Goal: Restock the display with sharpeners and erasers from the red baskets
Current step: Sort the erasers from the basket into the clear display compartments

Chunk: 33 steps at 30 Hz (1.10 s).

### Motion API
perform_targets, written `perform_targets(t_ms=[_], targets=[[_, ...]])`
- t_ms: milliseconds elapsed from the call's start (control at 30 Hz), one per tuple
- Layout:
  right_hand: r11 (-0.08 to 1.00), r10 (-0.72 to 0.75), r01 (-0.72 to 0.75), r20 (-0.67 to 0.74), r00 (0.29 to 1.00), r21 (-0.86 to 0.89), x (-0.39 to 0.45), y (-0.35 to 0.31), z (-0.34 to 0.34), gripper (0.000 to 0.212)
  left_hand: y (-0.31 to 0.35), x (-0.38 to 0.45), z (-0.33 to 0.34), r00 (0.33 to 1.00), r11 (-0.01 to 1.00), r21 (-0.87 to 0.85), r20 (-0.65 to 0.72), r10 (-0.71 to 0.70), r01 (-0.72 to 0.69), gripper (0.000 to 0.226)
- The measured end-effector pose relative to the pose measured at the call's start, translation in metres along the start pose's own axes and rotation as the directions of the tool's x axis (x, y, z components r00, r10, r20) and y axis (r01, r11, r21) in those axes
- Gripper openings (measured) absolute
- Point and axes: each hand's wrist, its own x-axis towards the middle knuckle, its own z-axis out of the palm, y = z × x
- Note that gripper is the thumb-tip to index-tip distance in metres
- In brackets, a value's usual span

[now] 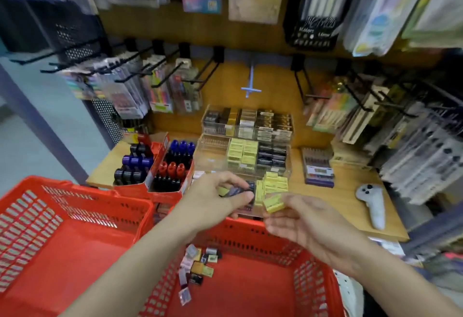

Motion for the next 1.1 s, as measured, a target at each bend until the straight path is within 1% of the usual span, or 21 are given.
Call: perform_targets(t_ms=[33,100,200,267,333,433,500,567,600,667,733,800,867,933,967,1033,1100], targets=[[0.999,-0.030,0.030,-0.013,0.999,0.012,-0.002,-0.003,0.000,0.029,0.006,0.000,0.002,0.999,0.999,0.019,-0.008,0.042,-0.042,0.012],[0.997,-0.071,0.070,-0.002,0.998,-0.008,-0.003,-0.007,0.002,0.026,0.011,-0.001,0.007,0.997,0.995,0.062,0.012,0.078,-0.079,0.017],[0.984,-0.104,0.107,0.034,0.994,-0.139,-0.005,-0.009,0.003,0.024,0.007,0.000,0.014,0.987,0.983,0.120,0.102,0.126,-0.138,0.031],[0.975,-0.127,0.134,0.047,0.991,-0.178,-0.006,-0.011,0.002,0.022,0.006,0.003,0.015,0.975,0.956,0.206,0.119,0.187,-0.209,0.034],[0.979,-0.159,0.161,0.026,0.987,-0.127,-0.006,-0.014,-0.002,0.022,0.006,0.007,0.016,0.964,0.933,0.250,0.131,0.231,-0.258,0.032],[0.980,-0.184,0.184,0.008,0.983,-0.075,-0.004,-0.020,-0.005,0.022,0.007,0.014,0.020,0.944,0.910,0.250,0.114,0.311,-0.330,0.024],[0.978,-0.196,0.194,-0.015,0.981,-0.080,0.000,-0.022,-0.007,0.021,0.009,0.019,0.023,0.919,0.884,0.254,0.076,0.386,-0.392,0.018],[0.965,-0.235,0.229,-0.037,0.971,-0.127,0.003,-0.023,-0.011,0.021,0.010,0.026,0.026,0.914,0.877,0.263,0.059,0.401,-0.402,0.018],[0.945,-0.273,0.260,-0.041,0.961,-0.198,0.004,-0.022,-0.015,0.024,0.008,0.030,0.027,0.918,0.880,0.269,0.059,0.392,-0.392,0.019],[0.872,-0.338,0.301,-0.030,0.941,-0.386,0.006,-0.020,-0.023,0.028,0.004,0.037,0.033,0.935,0.899,0.257,0.082,0.345,-0.355,0.022],[0.795,-0.386,0.308,-0.043,0.922,-0.523,0.014,-0.015,-0.033,0.026,-0.001,0.042,0.040,0.949,0.922,0.231,0.120,0.290,-0.311,0.028],[0.698,-0.459,0.280,-0.112,0.881,-0.659,0.033,-0.007,-0.047,0.021,-0.010,0.051,0.046,0.967,0.933,0.259,0.116,0.228,-0.251,0.035],[0.608,-0.524,0.191,-0.209,0.825,-0.771,0.056,0.001,-0.066,0.018,-0.023,0.064,0.049,0.987,0.942,0.297,0.084,0.135,-0.154,0.041],[0.579,-0.553,0.103,-0.297,0.778,-0.809,0.080,0.006,-0.087,0.023,-0.037,0.080,0.053,0.997,0.946,0.318,0.066,0.050,-0.069,0.035],[0.576,-0.564,0.081,-0.323,0.760,-0.814,0.092,0.007,-0.096,0.026,-0.043,0.087,0.055,0.997,0.946,0.320,0.074,0.025,-0.047,0.032],[0.563,-0.587,0.058,-0.349,0.731,-0.824,0.114,0.010,-0.110,0.031,-0.055,0.100,0.060,0.993,0.936,0.348,0.116,0.005,-0.046,0.033],[0.552,-0.596,0.050,-0.353,0.721,-0.832,0.134,0.012,-0.116,0.033,-0.064,0.109,0.064,0.988,0.931,0.363,0.154,-0.026,-0.032,0.035]])
